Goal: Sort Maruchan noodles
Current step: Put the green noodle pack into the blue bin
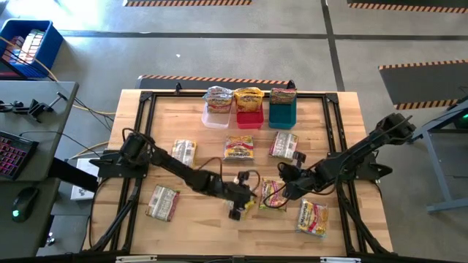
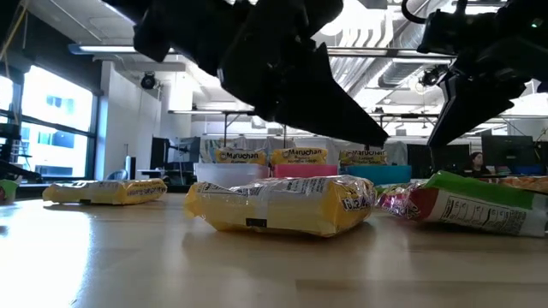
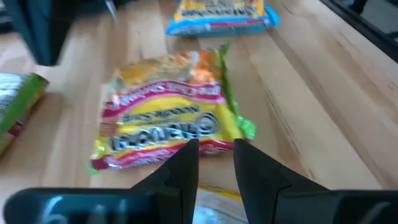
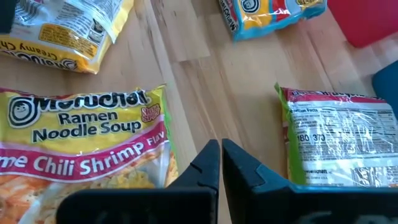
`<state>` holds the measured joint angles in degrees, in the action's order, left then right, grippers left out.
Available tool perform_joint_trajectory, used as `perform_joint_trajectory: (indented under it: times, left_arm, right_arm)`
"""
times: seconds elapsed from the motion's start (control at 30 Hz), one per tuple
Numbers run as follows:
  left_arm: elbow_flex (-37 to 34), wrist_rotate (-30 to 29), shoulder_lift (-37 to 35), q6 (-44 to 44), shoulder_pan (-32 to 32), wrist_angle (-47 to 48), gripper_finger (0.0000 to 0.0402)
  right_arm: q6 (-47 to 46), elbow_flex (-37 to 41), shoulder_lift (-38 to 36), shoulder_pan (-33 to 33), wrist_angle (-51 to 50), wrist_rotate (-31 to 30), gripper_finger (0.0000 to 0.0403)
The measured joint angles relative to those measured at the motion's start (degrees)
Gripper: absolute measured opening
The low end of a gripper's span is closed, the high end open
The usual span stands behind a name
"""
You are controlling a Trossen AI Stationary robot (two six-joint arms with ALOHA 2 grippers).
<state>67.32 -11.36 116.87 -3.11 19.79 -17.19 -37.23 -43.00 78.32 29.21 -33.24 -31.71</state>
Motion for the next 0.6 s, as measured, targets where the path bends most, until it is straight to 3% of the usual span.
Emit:
perform_joint_trajectory:
  times: [0.23,0.6]
  left_arm:
    - [5.8,-2.0,3.8,3.1,1.8,3.7,0.0114]
    - [13.0,-7.4,9.7,3.3,2.2,9.0,0.0199]
  right_arm:
    - [0.2,0.0,0.0,0.0,-0.4,0.0,0.0000]
    - [0.2,0.0,0.0,0.0,-0.3,0.0,0.0000]
